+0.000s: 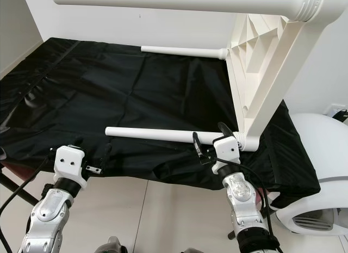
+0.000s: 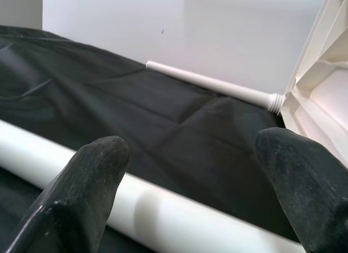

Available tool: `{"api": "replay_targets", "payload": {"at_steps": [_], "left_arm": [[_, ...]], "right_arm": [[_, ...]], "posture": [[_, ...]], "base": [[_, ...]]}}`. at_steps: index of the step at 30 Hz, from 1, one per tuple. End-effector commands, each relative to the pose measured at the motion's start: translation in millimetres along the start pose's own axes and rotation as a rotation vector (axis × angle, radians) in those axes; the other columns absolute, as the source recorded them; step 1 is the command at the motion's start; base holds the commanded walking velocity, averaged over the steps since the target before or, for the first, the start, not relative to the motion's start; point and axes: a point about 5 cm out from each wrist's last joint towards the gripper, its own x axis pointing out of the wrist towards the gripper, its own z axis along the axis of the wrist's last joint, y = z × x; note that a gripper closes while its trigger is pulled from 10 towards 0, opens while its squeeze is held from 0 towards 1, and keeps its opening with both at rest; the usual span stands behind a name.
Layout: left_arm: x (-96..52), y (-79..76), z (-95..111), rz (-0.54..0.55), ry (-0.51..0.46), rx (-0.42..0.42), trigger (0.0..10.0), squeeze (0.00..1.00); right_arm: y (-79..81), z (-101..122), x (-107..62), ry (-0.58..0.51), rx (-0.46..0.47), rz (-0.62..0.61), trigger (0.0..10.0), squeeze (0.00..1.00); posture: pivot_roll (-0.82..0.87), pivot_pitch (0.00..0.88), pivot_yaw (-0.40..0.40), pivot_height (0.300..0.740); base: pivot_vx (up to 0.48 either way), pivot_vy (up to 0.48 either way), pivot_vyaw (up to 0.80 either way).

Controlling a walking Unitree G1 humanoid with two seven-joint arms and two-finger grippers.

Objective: Building children table

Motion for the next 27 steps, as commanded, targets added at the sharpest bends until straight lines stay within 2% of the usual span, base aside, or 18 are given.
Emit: {"api": "replay_targets", "payload": {"at_steps": [1,9,12,17,27], "left_arm": [[1.3,3.5,-2,0.016,0.002,0.01,10.0,0.0],[1.0,14.0,-1,0.044,-0.007,0.035,10.0,0.0],[0.7,14.2,-1,0.053,-0.01,0.028,10.0,0.0],[2.2,9.3,1,0.112,-0.031,-0.019,10.0,0.0],[4.6,1.3,1,0.136,-0.032,-0.07,10.0,0.0]], "right_arm": [[-5.8,-1,-0.1,0.003,-0.012,-0.013,10.0,0.0],[-11.2,-2,-0.4,-0.002,-0.012,-0.045,10.0,0.0],[-7.7,-4,-1.0,-0.001,0.007,-0.054,10.0,0.0],[9.9,-3,1.4,-0.005,0.103,-0.099,10.0,0.0],[20.2,-5,1.8,0.016,0.151,-0.106,10.0,0.0]], "posture": [[0.04,0.0,-0.056,0.74],[0.04,0.0,-0.051,0.74],[0.03,0.0,-0.052,0.74],[0.04,0.0,-0.055,0.74],[0.04,0.0,-0.061,0.74]], "base": [[0.0,0.0,0.0],[0.0,0.0,0.0],[0.0,0.0,0.0],[0.0,0.0,0.0],[0.0,0.0,0.0]]}}
